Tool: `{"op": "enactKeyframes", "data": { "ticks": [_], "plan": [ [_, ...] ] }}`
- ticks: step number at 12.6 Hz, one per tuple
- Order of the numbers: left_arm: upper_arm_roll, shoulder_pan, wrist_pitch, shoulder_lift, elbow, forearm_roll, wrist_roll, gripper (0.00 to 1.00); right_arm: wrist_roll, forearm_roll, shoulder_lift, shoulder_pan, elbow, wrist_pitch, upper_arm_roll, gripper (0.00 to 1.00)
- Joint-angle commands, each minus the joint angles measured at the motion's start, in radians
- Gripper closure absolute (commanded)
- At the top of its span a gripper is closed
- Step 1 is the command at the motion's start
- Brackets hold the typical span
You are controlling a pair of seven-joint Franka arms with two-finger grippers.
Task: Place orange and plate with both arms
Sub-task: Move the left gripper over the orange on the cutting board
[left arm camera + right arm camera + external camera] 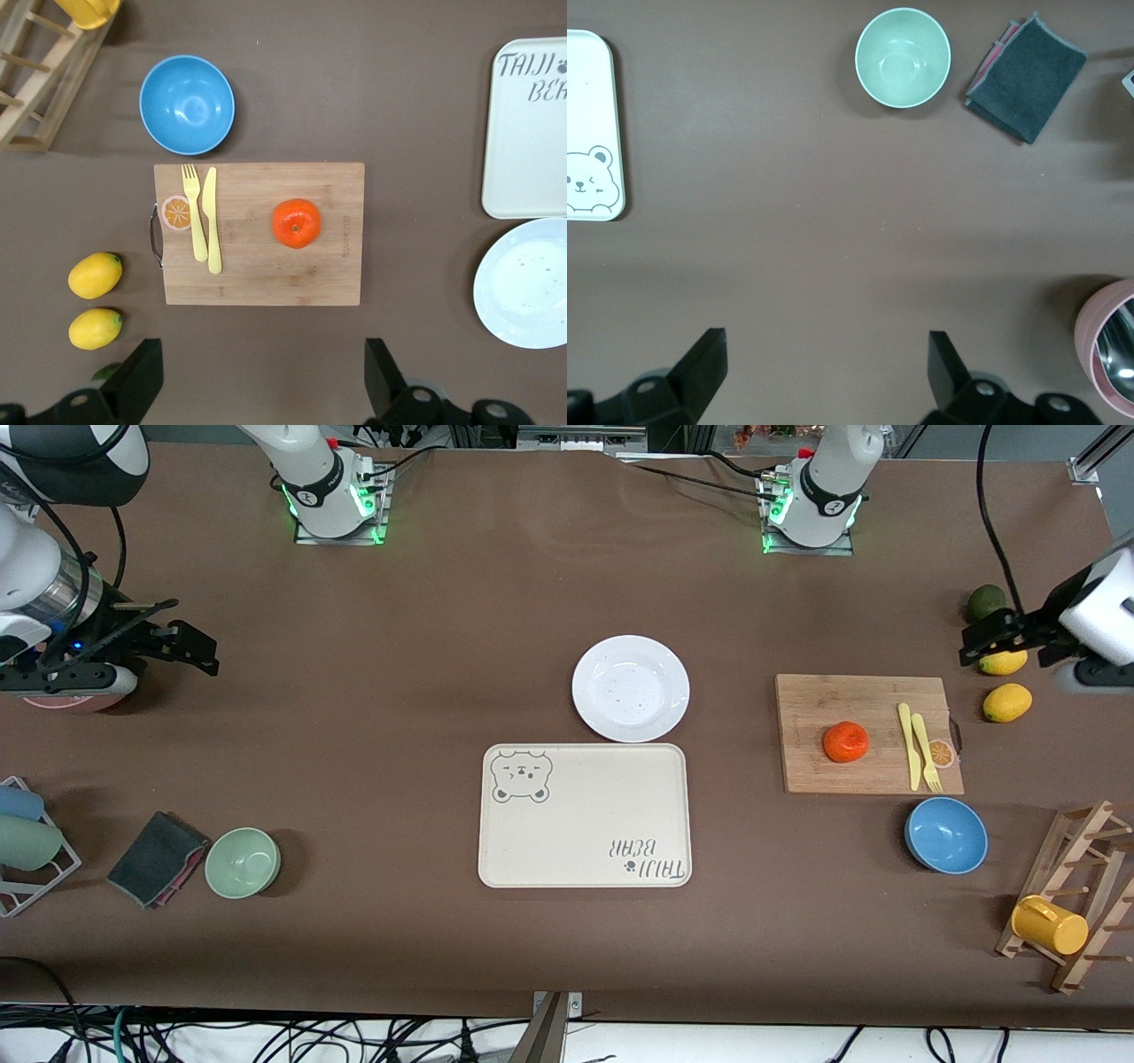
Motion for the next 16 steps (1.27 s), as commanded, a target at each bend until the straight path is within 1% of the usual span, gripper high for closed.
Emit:
{"op": "enactKeyframes", "data": {
  "ticks": [1, 8, 9, 11, 13, 16],
  "plan": [
    [0.003, -0.002, -0.006, 0.079, 0.027, -0.008, 0.008, 0.00, -0.015, 0.016, -0.014, -0.011, -0.001, -0.011, 0.008, 0.00],
    [0.001, -0.019, 0.003, 0.256, 0.029, -0.009, 0.001, 0.00, -0.014, 0.016, -0.014, -0.011, -0.001, -0.011, 0.008, 0.00],
    [0.001, -0.019, 0.061, 0.271, 0.012, -0.014, 0.001, 0.00, -0.014, 0.016, -0.014, -0.011, -0.001, -0.011, 0.008, 0.00],
    [0.001, -0.006, 0.191, 0.294, -0.061, -0.041, 0.002, 0.00, -0.014, 0.016, -0.014, -0.011, -0.001, -0.011, 0.008, 0.00],
    [0.001, -0.006, 0.306, 0.294, -0.162, -0.049, 0.004, 0.00, -0.014, 0.016, -0.014, -0.011, -0.001, -0.011, 0.008, 0.00],
    [0.001, -0.004, 0.330, 0.313, -0.201, -0.051, 0.007, 0.00, -0.014, 0.016, -0.014, -0.011, -0.001, -0.011, 0.008, 0.00]
  ]
}}
